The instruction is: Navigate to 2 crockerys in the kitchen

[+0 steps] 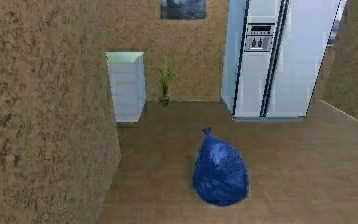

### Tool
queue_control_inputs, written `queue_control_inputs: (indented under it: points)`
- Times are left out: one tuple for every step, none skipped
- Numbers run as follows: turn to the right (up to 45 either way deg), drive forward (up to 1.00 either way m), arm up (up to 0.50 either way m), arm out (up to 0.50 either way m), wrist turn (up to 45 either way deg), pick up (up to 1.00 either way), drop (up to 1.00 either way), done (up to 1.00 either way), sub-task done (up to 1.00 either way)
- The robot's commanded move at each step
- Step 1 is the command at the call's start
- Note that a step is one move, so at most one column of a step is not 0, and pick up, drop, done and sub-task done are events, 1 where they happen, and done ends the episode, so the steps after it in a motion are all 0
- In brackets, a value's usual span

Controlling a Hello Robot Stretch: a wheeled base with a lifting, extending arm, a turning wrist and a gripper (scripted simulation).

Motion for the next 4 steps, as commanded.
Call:
queue_control_inputs:
  points:
    - [45.0,0.00,0.00,0.00,0.0,0.00,0.00,0.00,0.00]
    - [30.0,0.00,0.00,0.00,0.0,0.00,0.00,0.00,0.00]
    - [0.0,0.20,0.00,0.00,0.0,0.00,0.00,0.00,0.00]
    - [45.0,0.00,0.00,0.00,0.0,0.00,0.00,0.00,0.00]
